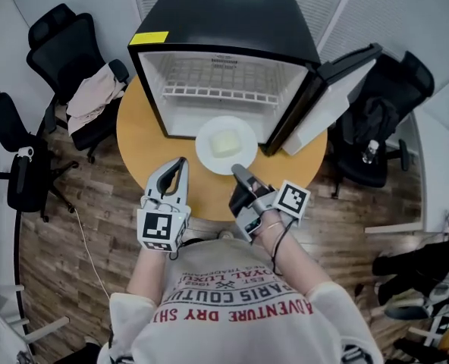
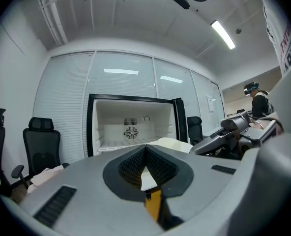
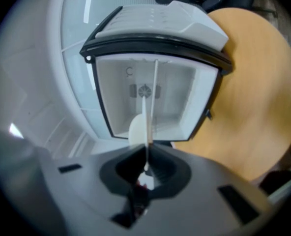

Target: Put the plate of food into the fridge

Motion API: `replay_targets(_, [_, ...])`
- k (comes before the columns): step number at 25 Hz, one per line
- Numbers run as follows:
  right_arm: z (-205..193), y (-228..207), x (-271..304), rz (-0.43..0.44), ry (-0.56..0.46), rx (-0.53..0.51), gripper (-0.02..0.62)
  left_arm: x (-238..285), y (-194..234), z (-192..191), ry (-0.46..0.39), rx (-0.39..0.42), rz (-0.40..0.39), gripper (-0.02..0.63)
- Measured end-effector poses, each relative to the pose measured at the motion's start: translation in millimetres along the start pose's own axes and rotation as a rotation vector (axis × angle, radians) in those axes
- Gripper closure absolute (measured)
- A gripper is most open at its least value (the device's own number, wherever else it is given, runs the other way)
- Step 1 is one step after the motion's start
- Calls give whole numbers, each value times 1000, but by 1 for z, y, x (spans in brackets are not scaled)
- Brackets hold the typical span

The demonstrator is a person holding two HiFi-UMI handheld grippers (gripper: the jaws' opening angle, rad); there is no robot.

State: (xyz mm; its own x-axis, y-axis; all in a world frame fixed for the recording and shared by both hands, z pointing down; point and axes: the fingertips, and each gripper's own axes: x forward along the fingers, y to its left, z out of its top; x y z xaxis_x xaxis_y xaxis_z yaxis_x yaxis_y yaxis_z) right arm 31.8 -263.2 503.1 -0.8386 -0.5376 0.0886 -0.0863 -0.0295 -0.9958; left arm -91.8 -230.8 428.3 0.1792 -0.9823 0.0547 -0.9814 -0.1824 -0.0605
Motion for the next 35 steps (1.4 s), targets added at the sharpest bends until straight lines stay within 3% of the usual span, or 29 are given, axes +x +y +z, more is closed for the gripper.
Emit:
replay_targets(7, [37, 3, 32, 0, -10, 2, 558, 45, 13, 3, 5, 15, -16, 572])
replay_targets(17, [59, 13, 93, -10, -81, 18, 558, 95, 66, 10, 3, 8, -63, 572])
replay_targets(27, [73, 10, 131, -38, -177, 37, 558, 115, 90, 5, 13, -11, -136, 572])
replay_targets(35, [83, 5, 150, -52, -222, 45, 557, 124, 104, -3, 20, -23, -152, 572])
